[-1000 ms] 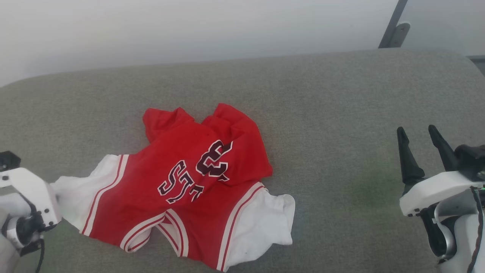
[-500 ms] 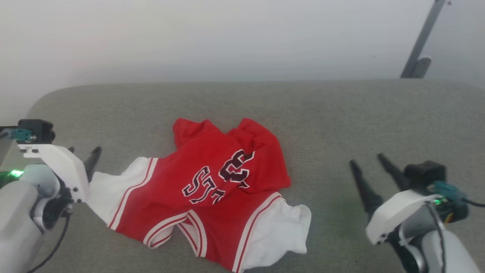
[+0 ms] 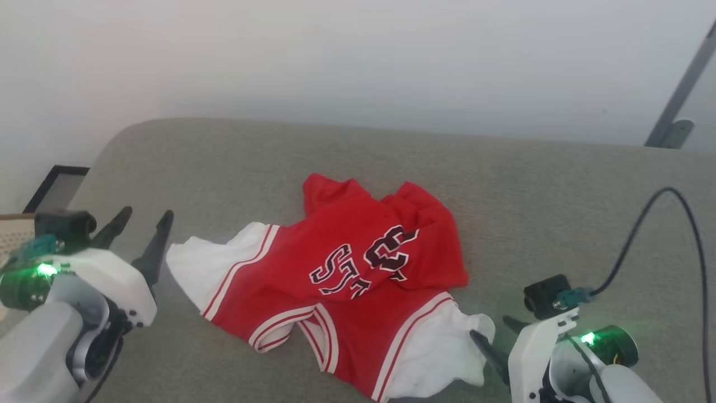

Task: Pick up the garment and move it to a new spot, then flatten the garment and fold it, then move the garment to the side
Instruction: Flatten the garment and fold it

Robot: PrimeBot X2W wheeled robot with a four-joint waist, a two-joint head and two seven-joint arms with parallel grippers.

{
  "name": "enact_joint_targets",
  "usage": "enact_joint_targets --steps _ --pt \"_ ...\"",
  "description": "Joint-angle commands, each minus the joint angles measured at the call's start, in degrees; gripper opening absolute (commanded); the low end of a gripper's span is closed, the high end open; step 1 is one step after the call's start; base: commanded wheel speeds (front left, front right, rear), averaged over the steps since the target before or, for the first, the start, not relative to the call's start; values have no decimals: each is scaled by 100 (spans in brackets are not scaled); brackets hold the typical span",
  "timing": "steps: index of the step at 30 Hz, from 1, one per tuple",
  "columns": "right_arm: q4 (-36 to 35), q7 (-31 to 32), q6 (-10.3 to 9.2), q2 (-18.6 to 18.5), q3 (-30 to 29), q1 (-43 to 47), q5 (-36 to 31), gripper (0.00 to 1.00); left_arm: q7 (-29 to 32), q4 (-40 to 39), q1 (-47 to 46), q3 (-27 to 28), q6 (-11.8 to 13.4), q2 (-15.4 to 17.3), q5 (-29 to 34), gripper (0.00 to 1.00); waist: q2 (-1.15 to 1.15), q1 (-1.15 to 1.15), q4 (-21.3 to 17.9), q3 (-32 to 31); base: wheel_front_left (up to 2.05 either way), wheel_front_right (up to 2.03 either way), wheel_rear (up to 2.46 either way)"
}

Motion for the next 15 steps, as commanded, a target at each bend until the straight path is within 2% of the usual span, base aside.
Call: enact_joint_targets --steps 1,6,14,15 --pt "20 63 2 -37 12 -27 28 100 -67 -41 96 27 22 27 -1 100 0 0 72 28 0 0 0" --pt "225 489 2 -88 68 -123 30 100 -308 -248 425 192 72 46 15 100 0 0 280 131 0 0 0" --pt "877 782 2 35 148 -287 -124 100 -396 -409 746 437 -26 -18 259 100 0 0 524 216 0 0 0" --pt "959 809 2 40 211 -304 -161 91 -401 -423 761 475 -34 -43 302 100 0 0 543 217 0 0 0"
